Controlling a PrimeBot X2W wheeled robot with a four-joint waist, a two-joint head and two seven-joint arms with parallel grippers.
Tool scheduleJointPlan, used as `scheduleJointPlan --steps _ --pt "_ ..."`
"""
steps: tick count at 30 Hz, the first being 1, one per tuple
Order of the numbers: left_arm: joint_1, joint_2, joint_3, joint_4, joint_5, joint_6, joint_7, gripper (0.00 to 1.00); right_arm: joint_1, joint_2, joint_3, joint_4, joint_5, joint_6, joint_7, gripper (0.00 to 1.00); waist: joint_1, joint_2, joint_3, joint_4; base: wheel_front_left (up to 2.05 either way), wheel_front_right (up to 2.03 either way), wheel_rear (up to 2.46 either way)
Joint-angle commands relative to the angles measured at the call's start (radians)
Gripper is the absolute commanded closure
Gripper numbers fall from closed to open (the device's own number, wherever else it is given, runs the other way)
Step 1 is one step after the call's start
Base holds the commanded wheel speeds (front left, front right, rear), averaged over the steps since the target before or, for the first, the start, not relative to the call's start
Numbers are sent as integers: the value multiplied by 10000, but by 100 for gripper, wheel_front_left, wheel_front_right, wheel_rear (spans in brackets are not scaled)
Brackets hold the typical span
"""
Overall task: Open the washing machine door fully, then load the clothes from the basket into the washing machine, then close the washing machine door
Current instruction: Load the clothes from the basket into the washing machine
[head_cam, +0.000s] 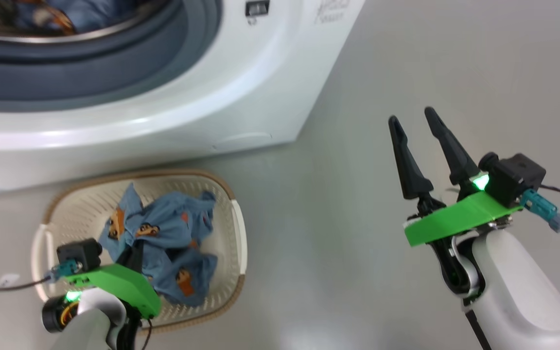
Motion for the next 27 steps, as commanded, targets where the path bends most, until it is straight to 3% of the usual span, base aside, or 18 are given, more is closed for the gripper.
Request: scheduleJointPlan --steps 1,13,21,27 --pt "376 262 143 -412 -269 7 -187 100 351 -110 80 -142 61 56 -78 0 0 0 -1078 474 0 0 0" --pt "1148 354 -24 -2337 -1057 7 -347 100 1010 -342 43 79 221 56 -78 0 0 0 -2406 1016 0 0 0" --pt "1826 404 819 -4237 -402 29 -352 100 1403 -452 86 210 342 56 -78 0 0 0 -3246 1244 0 0 0" --pt "2386 367 1374 -5825 129 297 -353 100 1667 -575 99 258 440 56 -78 0 0 0 -3721 1302 0 0 0"
